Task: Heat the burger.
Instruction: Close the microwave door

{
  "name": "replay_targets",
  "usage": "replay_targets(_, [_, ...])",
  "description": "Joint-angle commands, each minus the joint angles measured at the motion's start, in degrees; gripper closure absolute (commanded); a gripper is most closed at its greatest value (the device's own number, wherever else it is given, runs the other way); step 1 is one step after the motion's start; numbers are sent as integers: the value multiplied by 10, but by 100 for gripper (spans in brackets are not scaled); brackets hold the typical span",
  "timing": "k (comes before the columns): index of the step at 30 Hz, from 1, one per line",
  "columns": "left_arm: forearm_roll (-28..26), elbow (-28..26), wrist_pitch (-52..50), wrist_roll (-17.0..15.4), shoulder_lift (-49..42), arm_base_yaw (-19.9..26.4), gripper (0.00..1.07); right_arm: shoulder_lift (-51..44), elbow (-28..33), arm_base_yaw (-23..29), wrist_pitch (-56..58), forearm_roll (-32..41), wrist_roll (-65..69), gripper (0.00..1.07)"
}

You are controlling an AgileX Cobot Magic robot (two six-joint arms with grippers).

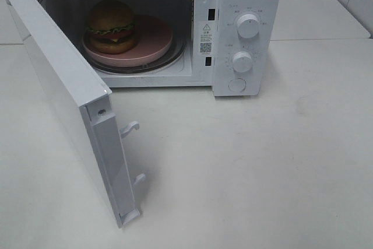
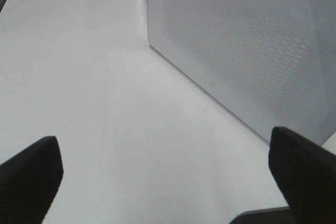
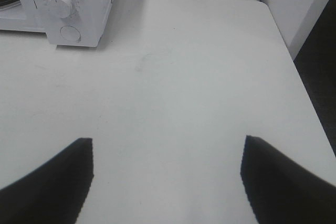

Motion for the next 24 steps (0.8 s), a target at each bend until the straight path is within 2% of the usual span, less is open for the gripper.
replay_targets(1, [-5, 0, -7, -5, -9, -1, 7, -16, 2, -3, -4, 1, -3, 32])
replay_targets(6, [-7, 0, -8, -5, -9, -1, 7, -16, 2, -3, -4, 1, -3, 32])
replay_targets(11, [-10, -22, -23, -4, 7, -1, 7, -16, 2, -3, -4, 1, -3, 32])
replay_targets(15, [-1, -26, -74, -4, 45, -1, 17, -16, 2, -3, -4, 1, -3, 32])
replay_targets(16, [1, -26, -98, -4, 57, -1, 28, -16, 2, -3, -4, 1, -3, 32])
replay_targets(19, [1, -26, -117, -4, 68, -1, 34, -16, 2, -3, -4, 1, -3, 32])
replay_targets(21, [1, -26, -138, -4, 89, -1, 63, -16, 2, -3, -4, 1, -3, 32])
replay_targets(22, [1, -26, -138, -4, 89, -1, 63, -16, 2, -3, -4, 1, -3, 32])
replay_targets(23, [1, -26, -145, -4, 96, -1, 70, -16, 2, -3, -4, 1, -3, 32])
replay_targets(24, [1, -24, -158, -4, 112, -1, 85, -16, 2, -3, -4, 1, -3, 32])
